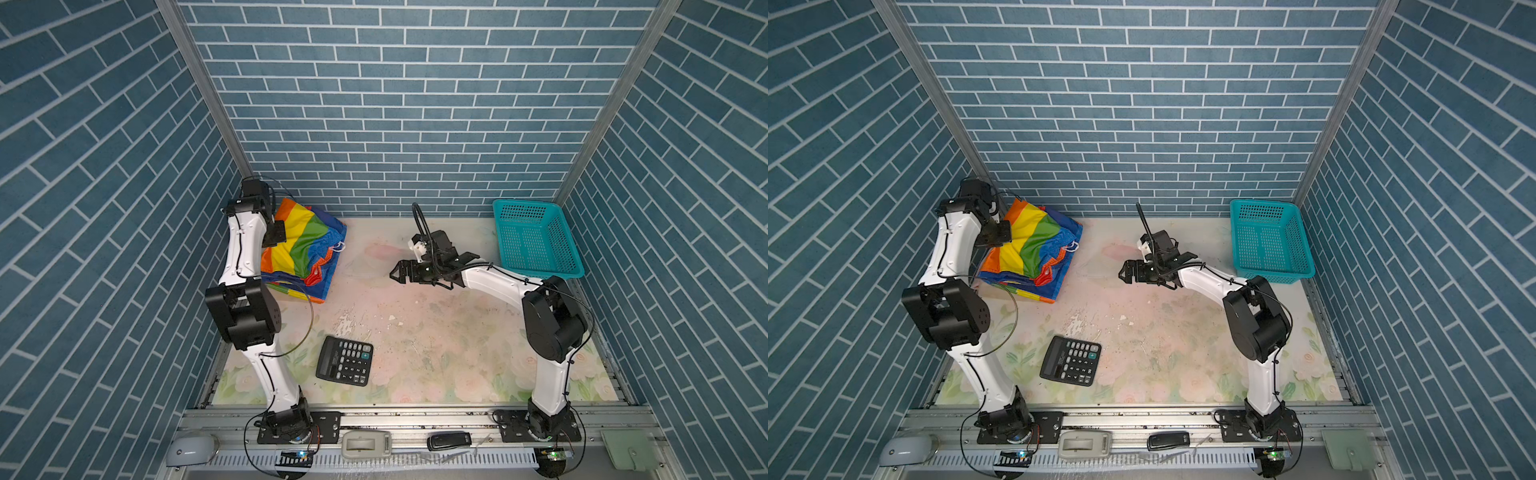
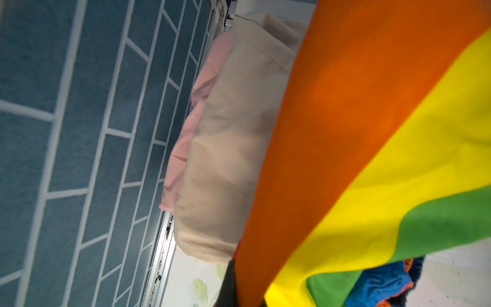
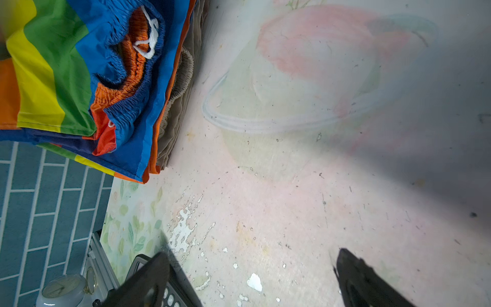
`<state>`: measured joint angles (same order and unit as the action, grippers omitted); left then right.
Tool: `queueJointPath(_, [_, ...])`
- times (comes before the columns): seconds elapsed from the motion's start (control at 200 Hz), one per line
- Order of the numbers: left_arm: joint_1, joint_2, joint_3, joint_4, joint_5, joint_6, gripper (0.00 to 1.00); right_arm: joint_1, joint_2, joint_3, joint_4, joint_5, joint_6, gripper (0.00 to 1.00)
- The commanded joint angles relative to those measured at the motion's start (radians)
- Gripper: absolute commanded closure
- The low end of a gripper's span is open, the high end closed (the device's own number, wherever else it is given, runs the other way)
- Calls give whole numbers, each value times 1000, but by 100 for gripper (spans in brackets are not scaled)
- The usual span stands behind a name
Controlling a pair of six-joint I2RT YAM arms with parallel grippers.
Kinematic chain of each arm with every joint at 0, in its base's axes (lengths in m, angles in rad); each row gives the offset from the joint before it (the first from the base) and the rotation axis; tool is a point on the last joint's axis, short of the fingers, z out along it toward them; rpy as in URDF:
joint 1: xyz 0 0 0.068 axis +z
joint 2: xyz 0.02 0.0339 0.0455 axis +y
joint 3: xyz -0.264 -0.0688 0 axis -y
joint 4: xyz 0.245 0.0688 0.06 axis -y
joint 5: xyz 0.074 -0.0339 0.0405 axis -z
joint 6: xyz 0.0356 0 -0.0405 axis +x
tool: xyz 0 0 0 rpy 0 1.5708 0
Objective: Fold and stack the shorts
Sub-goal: 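Place the folded shorts onto the beige and pink trouser stack with the left gripper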
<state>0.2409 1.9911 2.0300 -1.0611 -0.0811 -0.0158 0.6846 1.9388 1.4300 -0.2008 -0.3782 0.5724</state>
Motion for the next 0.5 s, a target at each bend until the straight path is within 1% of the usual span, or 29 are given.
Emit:
queueJointPath(0.0, [39, 44, -5, 81, 46, -14, 100, 4, 26, 30, -6, -17, 19, 2])
queueJointPath(0.25, [96, 152, 9, 118, 79, -15, 100, 3, 46, 63, -26, -25, 20, 2])
queueJointPath(0.32, [105, 176, 10, 119, 55, -20, 100, 4, 48, 70, -32, -25, 19, 1])
queueJointPath(0.4, [124, 187, -3, 134, 43, -39, 100, 4, 46, 76, -44, -27, 15, 1])
queueJointPath(0.495, [150, 189, -34, 174, 77, -66, 100, 3, 43, 75, -52, -25, 14, 2])
